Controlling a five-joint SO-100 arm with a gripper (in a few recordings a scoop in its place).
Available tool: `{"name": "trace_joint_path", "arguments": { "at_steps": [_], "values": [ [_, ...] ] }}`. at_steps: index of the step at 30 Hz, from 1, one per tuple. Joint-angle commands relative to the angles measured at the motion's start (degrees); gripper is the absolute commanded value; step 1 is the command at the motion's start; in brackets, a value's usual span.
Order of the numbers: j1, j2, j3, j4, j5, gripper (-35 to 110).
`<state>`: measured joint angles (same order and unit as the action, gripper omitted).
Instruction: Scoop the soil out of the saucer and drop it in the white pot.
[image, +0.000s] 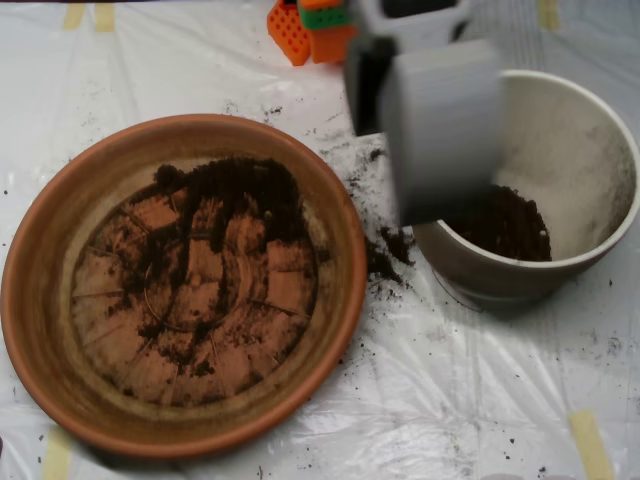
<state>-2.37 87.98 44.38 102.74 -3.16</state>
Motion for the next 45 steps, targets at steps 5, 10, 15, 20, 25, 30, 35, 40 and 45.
{"name": "trace_joint_path", "arguments": {
  "at_steps": [5, 10, 15, 20, 25, 30, 35, 40, 45],
  "values": [
    [20.48, 5.54, 12.39, -2.37, -3.69, 44],
    [27.16, 8.17, 26.54, -9.32, -11.34, 44],
    [29.09, 10.72, 37.97, -15.03, -18.72, 44],
    [28.74, 11.60, 45.62, -18.90, -24.35, 44],
    [25.75, 13.71, 55.11, -23.12, -29.09, 44],
    [22.76, 15.29, 62.23, -26.54, -34.45, 45],
    [23.12, 11.51, 62.49, -30.32, -38.76, 40],
    [24.26, 10.28, 66.88, -34.54, -48.96, 35],
    [26.72, 7.38, 69.43, -37.09, -57.83, 35]
  ]
}}
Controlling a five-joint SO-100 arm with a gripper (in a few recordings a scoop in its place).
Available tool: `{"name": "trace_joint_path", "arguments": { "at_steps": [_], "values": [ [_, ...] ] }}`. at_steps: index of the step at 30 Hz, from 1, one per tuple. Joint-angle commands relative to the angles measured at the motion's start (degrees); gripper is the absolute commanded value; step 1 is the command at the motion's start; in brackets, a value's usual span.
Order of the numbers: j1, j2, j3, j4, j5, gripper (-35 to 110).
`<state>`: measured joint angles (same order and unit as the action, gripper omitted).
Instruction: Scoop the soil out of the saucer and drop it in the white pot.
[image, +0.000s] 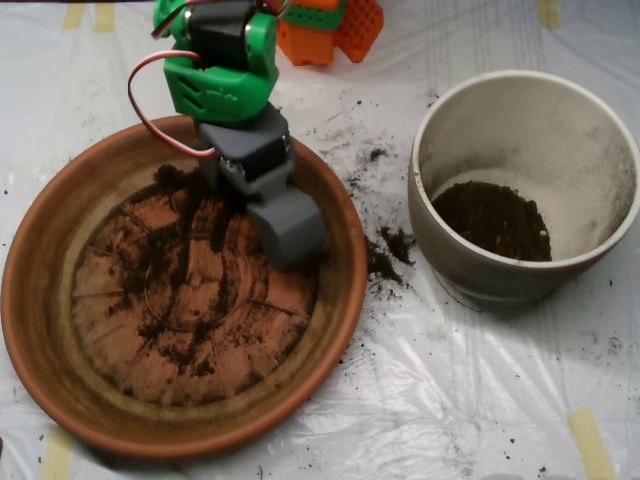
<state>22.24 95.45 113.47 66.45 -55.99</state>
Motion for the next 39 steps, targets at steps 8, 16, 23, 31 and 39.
{"name": "trace_joint_path", "arguments": {
  "at_steps": [8, 16, 23, 31, 39],
  "values": [
    [3.96, -6.68, -1.58, -2.99, -5.89, 35],
    [2.46, -8.35, -2.29, -4.57, -5.10, 34],
    [2.11, -7.65, 0.79, -4.92, -7.56, 13],
    [3.96, -5.01, 2.64, -2.46, -11.69, 16],
    [4.04, -4.04, 1.23, -0.18, -10.63, 43]
  ]
}}
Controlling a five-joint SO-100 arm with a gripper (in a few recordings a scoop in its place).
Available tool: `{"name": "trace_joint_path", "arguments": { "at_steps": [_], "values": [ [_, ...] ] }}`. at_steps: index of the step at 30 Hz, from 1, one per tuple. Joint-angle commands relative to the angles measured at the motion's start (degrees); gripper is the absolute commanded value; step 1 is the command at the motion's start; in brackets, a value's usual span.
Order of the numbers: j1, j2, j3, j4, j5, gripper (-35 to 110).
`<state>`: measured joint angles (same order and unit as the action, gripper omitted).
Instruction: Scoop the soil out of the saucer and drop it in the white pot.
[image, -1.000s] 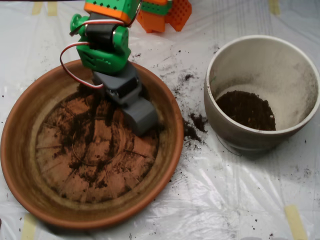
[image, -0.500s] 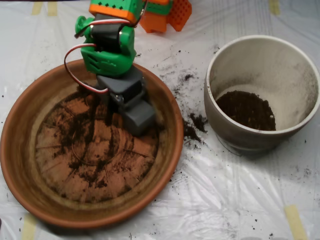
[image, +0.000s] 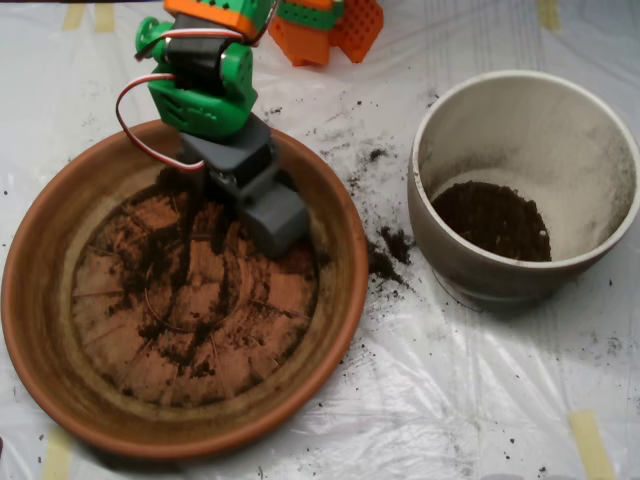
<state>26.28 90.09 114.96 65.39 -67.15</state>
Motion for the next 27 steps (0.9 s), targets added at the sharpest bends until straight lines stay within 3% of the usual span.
{"name": "trace_joint_path", "arguments": {
  "at_steps": [1, 7, 15, 27],
  "values": [
    [-0.35, 1.41, -0.53, 1.05, 1.05, 43],
    [-1.85, 3.78, -0.62, 1.14, 4.39, 41],
    [-2.46, 3.78, 1.32, 0.79, 3.60, 19],
    [3.25, -1.93, -3.69, 0.44, 1.32, 1]
  ]
}}
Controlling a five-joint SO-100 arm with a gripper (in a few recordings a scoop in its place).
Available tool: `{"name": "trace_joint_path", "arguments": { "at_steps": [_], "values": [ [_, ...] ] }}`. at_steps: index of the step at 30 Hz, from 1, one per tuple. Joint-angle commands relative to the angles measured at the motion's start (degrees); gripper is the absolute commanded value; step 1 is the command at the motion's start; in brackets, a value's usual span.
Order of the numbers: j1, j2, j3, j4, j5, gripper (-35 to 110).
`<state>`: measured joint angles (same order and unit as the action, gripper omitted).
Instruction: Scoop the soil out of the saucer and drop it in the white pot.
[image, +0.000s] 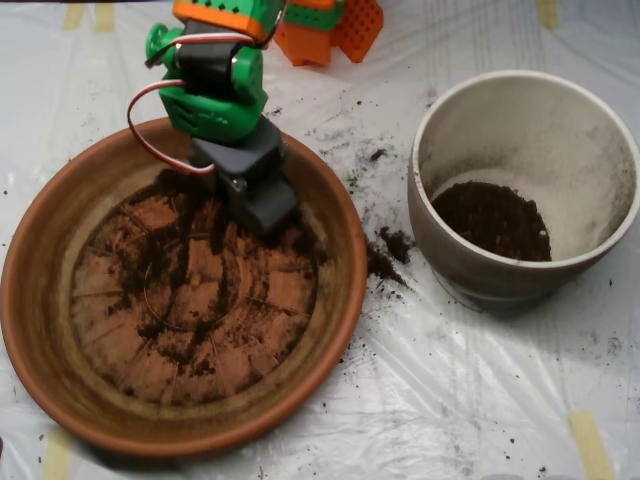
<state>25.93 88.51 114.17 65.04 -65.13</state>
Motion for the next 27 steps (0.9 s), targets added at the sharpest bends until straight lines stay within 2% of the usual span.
{"name": "trace_joint_path", "arguments": {
  "at_steps": [1, 5, 12, 16, 25, 27],
  "values": [
    [4.04, -1.05, -3.87, 0.79, -0.35, 0],
    [4.92, -4.39, -11.34, 3.69, 4.31, -1],
    [2.37, -8.88, -32.87, 16.52, 25.84, -1],
    [-0.44, -10.63, -44.56, 24.61, 34.98, -1],
    [-8.35, -9.58, -62.67, 38.32, 42.63, -1],
    [-10.02, -7.38, -63.28, 38.32, 43.24, -1]
  ]
}}
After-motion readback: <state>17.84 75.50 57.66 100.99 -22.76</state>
